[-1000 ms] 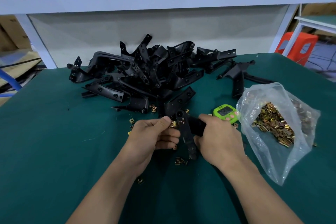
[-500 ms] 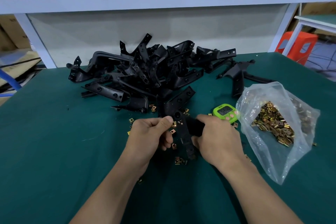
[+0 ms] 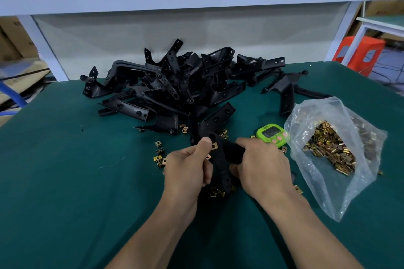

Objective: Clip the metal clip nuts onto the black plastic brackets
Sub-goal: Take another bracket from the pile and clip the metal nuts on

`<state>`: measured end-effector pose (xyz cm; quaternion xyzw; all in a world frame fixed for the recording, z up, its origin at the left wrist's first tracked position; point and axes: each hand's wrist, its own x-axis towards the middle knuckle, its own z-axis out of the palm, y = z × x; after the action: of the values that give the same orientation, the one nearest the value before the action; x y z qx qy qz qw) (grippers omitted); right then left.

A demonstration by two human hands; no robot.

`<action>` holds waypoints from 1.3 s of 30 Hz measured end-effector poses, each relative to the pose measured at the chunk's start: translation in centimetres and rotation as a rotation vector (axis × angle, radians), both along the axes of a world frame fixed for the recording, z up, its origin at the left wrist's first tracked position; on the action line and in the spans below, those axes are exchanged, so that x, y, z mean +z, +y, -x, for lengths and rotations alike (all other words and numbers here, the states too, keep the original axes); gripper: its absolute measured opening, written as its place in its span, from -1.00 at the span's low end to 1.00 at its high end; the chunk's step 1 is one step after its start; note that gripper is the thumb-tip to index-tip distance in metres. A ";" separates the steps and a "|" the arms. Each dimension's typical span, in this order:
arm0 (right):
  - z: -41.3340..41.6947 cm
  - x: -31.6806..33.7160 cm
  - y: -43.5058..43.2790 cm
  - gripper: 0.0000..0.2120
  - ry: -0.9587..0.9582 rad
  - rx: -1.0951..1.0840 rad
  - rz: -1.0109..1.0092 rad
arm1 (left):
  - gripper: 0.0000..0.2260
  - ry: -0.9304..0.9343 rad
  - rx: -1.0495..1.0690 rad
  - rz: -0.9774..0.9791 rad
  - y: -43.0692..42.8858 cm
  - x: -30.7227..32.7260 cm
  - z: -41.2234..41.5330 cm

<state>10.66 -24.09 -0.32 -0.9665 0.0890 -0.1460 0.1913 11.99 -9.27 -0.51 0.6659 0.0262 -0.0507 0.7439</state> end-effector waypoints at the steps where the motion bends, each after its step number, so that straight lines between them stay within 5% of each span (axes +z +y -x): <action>1: 0.0 -0.1 0.0 -0.71 0.003 -0.001 -0.019 | -0.45 0.013 0.005 0.006 -0.1 0.0 -0.1; 6: -0.1 0.0 -0.2 -0.79 -0.017 -0.010 -0.113 | -0.61 0.088 -0.060 0.142 0.4 0.5 -0.6; 17: -0.3 0.2 0.0 -0.82 -0.007 -0.043 -0.091 | -0.63 -0.023 -0.114 -0.032 1.3 0.6 -1.5; 21: -0.3 0.1 -0.1 -0.81 -0.003 -0.049 -0.103 | -0.88 -0.313 0.068 -0.694 3.4 0.0 -2.1; 23: -0.3 0.0 -0.2 -0.81 -0.008 -0.072 -0.116 | -0.91 -0.389 0.023 -0.867 4.3 -0.1 -2.2; 31: -0.3 0.1 -0.2 -0.85 -0.006 -0.077 -0.113 | -0.90 -0.355 -0.304 -0.891 3.3 -0.7 -2.0; 39: -0.3 0.3 -0.4 -0.83 0.002 -0.090 -0.145 | -0.85 -0.356 -0.034 -0.623 2.5 -0.7 -1.2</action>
<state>10.95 -24.48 -0.03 -0.9452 0.1431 -0.1469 0.2540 13.21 -6.80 -1.17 0.8594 -0.1006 0.0643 0.4972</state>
